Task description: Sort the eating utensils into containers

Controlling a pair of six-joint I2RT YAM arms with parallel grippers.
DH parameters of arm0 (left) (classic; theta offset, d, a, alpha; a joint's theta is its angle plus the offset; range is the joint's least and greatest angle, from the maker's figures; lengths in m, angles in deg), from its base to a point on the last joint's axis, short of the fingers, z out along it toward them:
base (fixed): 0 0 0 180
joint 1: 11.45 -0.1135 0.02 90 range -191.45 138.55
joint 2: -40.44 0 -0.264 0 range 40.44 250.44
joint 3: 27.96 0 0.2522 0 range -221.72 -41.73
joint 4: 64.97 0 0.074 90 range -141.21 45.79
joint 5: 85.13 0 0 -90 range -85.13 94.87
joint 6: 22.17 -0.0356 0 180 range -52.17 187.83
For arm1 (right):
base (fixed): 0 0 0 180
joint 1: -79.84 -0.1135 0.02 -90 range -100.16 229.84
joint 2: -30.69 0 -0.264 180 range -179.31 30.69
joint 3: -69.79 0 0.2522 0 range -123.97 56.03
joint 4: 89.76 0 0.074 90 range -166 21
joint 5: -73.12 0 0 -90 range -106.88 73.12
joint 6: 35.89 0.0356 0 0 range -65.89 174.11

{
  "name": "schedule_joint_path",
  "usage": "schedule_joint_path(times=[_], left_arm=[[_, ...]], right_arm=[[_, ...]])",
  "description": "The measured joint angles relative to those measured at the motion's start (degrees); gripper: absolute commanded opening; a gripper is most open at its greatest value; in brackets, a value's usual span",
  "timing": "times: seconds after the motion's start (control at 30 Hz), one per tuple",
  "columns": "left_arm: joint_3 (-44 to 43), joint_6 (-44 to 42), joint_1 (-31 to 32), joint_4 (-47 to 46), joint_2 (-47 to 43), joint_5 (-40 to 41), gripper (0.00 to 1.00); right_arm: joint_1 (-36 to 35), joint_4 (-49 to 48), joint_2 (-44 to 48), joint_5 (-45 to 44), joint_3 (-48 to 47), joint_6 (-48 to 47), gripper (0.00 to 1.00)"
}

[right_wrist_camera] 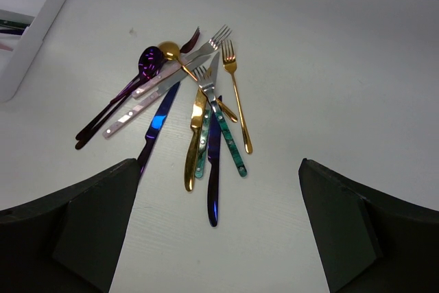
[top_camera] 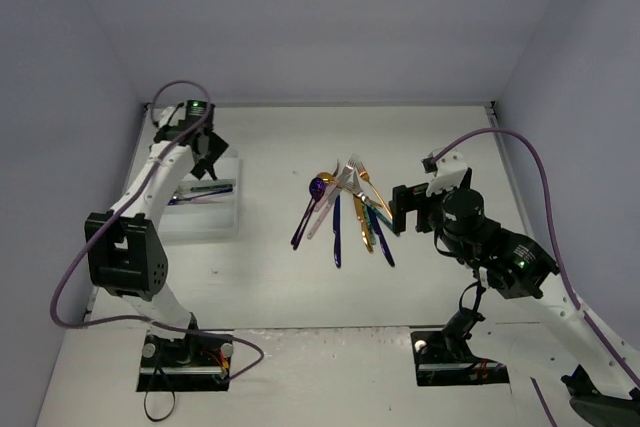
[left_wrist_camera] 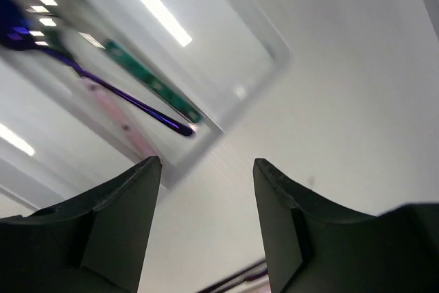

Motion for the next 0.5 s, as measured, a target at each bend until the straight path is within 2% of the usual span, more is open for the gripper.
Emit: schedule_joint_path(times=[0.23, 0.5], left_arm=[[-0.15, -22.29, 18.25, -7.14, 0.15, -5.64, 0.53], [-1.94, -38.49, 26.47, -12.43, 13.17, -10.85, 0.53]], right_arm=[[0.0, 0.0, -0.56, 0.29, 0.0, 0.22, 1.0], [0.0, 0.0, -1.38, 1.45, 0.0, 1.32, 1.0]])
